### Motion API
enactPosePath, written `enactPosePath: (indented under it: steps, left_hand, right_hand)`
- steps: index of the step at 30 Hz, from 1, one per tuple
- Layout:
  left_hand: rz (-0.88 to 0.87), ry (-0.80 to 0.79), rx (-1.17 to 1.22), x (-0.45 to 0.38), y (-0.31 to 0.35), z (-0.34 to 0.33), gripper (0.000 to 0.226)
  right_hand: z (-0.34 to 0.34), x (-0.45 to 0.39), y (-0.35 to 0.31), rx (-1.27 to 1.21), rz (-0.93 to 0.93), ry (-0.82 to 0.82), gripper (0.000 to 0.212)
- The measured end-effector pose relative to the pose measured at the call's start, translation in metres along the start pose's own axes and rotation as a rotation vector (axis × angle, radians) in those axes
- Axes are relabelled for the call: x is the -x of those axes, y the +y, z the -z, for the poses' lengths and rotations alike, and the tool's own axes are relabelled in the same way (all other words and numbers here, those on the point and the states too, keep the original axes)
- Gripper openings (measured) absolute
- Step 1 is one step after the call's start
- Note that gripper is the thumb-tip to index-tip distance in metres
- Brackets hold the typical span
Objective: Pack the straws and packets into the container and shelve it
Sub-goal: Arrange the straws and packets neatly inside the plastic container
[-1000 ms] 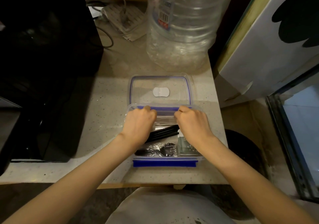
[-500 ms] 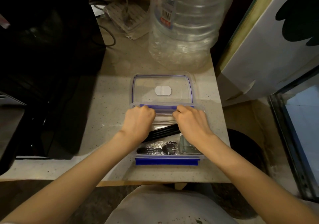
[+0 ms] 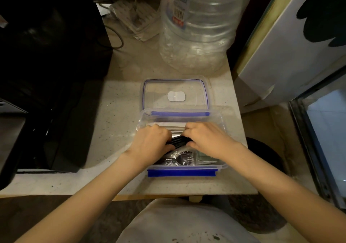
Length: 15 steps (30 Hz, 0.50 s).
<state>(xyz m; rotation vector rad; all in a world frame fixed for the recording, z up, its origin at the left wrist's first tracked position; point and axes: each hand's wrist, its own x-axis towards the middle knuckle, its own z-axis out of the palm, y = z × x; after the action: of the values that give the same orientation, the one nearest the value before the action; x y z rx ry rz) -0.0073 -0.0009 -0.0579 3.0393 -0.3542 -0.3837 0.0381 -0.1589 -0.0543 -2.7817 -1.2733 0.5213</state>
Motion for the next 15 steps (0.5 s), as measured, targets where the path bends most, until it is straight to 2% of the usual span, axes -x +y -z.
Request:
enactPosePath:
  steps: [2,6,15]
  left_hand:
    - [0.001,-0.005,0.026,0.0004,0.0004,-0.0011,0.032]
    - [0.028,-0.046,-0.019,-0.0009,0.0035,-0.0037,0.019]
    - [0.034,-0.028,-0.071,-0.0082,0.0081,-0.0054,0.019]
  right_hand:
    - [-0.0012,-0.0026,0.0003,0.026,0.002,0.012,0.022]
    - [-0.0004,-0.0031,-0.0006,0.026,0.011,0.01,0.022]
    - [-0.005,-0.0038,-0.0004,0.112,-0.013,0.009,0.018]
